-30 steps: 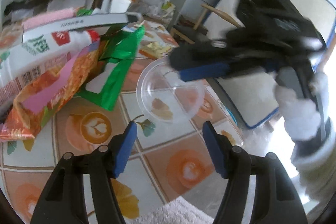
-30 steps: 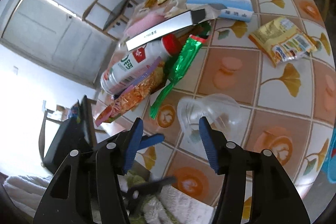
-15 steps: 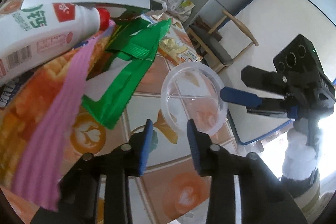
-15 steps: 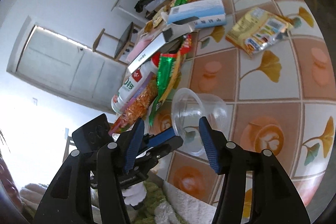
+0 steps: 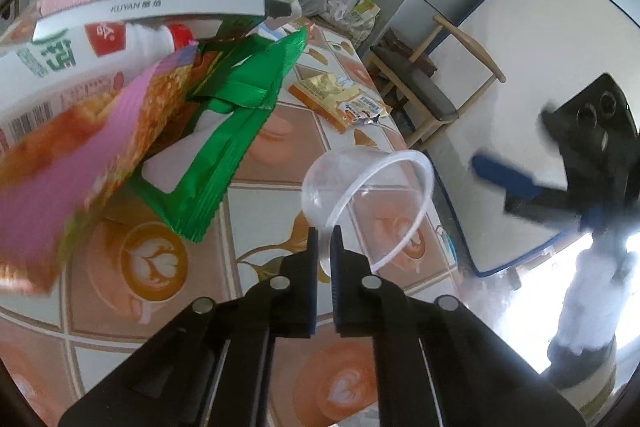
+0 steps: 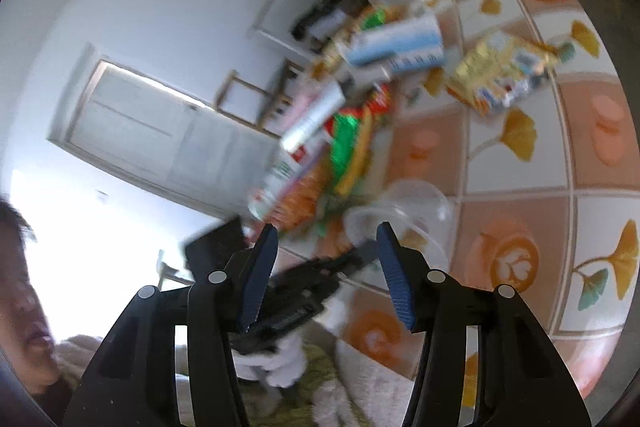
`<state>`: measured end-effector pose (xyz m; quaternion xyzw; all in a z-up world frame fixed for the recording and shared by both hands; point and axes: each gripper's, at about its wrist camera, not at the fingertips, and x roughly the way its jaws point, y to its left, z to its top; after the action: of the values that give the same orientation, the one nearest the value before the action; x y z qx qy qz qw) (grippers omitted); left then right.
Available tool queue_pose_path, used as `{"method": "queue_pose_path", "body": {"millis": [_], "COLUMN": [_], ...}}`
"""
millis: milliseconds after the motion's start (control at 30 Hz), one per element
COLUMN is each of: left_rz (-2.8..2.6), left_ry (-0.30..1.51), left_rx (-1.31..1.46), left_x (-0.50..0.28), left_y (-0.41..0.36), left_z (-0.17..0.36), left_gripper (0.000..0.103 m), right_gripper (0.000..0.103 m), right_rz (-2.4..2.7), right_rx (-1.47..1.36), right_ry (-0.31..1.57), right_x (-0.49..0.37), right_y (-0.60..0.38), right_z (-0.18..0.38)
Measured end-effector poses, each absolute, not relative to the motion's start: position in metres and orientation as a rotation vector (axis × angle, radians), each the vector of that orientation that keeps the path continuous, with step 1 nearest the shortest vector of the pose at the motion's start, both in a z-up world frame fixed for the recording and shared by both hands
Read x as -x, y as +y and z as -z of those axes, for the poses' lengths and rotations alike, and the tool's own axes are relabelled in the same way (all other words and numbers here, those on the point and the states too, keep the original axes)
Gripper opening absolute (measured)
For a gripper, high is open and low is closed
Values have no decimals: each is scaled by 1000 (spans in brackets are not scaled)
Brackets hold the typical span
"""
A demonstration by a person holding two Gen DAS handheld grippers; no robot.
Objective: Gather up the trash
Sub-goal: 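Grasp the yellow snack packet with the right tool while the left tool holds the bowl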
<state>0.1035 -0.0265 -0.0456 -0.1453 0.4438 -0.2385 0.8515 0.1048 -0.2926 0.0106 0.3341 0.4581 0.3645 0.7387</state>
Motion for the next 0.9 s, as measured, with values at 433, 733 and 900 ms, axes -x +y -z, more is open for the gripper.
{"method": "queue_pose_path", "body": {"millis": [433, 733, 900], "left_rz": [491, 498, 506], "left_ry": [933, 933, 937], "left_rx": [238, 236, 242], "left_x": [-78, -76, -75], "left_y": [-19, -22, -23], "left_z": [42, 45, 48], "left_gripper": [5, 5, 4], "right_gripper": [70, 68, 55], "right_rz": [-293, -153, -76], "right_rx": [-580, -616, -464], "right_ry": [1104, 1188, 1195], "right_x": [-197, -243, -261], "right_y": [-326, -320, -300], "right_z": [31, 58, 56]}}
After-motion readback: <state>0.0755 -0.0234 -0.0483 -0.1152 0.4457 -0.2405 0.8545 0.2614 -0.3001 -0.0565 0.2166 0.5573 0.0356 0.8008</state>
